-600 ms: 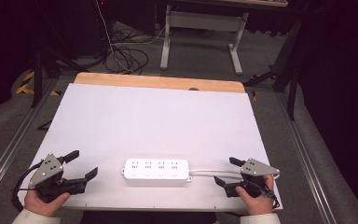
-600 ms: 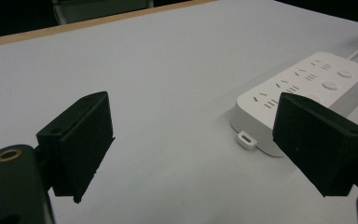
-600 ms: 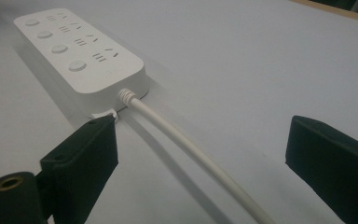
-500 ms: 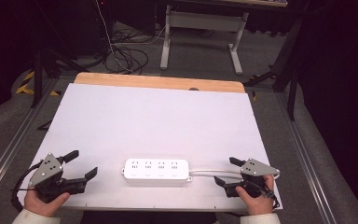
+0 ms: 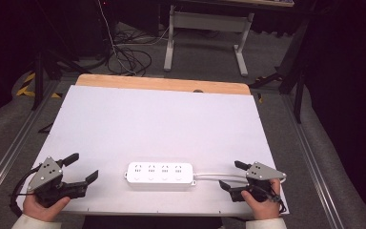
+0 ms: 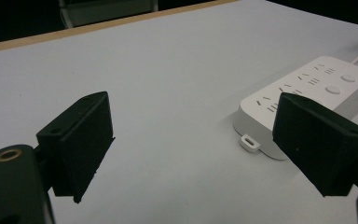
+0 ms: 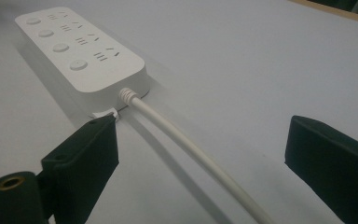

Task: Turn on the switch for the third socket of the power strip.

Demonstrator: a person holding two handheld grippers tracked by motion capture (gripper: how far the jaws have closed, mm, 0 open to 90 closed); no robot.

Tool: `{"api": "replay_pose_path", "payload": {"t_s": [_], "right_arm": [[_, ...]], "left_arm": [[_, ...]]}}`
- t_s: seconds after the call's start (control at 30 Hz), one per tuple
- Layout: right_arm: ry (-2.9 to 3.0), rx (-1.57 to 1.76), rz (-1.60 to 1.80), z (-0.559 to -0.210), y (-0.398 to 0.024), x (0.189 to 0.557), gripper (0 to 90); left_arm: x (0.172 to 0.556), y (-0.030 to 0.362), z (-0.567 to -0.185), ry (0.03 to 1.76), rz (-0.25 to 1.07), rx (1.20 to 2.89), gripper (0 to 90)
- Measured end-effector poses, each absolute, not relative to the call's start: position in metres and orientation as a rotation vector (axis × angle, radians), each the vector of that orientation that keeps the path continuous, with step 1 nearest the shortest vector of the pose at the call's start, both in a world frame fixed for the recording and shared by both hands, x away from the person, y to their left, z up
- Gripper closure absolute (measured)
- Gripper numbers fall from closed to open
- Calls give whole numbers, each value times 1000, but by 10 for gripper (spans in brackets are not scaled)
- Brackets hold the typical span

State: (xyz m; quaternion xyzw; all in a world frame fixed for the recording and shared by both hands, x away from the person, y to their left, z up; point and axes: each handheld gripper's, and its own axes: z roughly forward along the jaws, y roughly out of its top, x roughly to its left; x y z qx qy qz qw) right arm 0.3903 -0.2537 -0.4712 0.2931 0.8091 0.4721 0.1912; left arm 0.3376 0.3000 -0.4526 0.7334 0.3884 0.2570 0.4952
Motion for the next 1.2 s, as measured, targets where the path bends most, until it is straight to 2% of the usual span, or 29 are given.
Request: {"api": "replay_pose_path", "payload": {"t_s": [0.5,0.83,1.2], "right_arm": [[2272,824,1318,-467,-255,390,119],[2295,802,1330,-442,-243,391,148],[2374,756,1332,-421,-212,401,157]], "left_arm": [[336,300,-451,937,649,1790,130],[336,301,-450,944,651,1785,130],[335,301,-449,947,661,1790,131]]}}
